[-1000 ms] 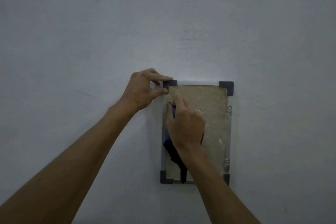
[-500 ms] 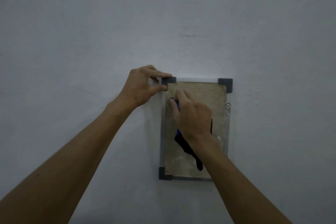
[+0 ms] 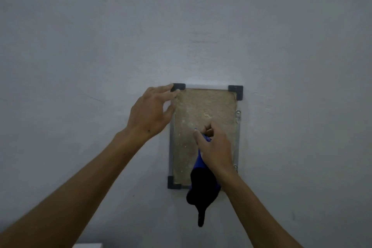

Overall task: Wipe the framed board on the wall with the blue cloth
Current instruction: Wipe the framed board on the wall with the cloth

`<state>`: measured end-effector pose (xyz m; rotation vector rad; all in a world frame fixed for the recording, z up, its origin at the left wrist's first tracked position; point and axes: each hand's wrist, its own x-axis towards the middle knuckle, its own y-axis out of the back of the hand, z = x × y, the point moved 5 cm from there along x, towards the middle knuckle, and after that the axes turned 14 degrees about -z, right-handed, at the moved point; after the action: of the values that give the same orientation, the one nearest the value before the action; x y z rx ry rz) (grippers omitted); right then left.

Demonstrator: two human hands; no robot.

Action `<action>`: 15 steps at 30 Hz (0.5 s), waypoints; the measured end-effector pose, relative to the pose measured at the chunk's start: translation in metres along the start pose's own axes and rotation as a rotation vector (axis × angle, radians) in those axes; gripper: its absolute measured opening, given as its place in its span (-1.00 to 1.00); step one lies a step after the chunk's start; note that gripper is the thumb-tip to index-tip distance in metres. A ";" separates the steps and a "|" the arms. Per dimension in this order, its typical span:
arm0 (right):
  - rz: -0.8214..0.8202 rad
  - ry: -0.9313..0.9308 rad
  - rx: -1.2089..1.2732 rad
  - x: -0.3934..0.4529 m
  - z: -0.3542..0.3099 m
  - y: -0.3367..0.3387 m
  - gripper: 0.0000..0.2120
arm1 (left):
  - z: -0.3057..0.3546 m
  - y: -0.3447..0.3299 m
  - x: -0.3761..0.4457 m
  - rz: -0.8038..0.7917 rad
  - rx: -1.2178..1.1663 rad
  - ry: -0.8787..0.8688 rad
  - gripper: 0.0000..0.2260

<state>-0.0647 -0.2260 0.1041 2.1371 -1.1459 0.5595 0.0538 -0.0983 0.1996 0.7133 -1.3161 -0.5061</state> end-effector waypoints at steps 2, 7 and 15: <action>-0.032 -0.057 0.206 -0.003 0.001 0.003 -0.79 | 0.014 -0.005 -0.020 0.072 -0.128 0.013 -0.78; -0.047 -0.175 0.501 -0.007 -0.009 -0.004 -0.82 | 0.034 -0.044 -0.045 -0.141 -0.666 0.145 -0.85; -0.166 -0.170 0.434 -0.018 -0.032 -0.005 -0.54 | 0.023 -0.051 -0.046 -0.113 -0.597 0.264 -0.72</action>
<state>-0.0723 -0.1910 0.1143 2.6676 -0.9875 0.6009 0.0254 -0.1056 0.1334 0.3385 -0.8162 -0.8209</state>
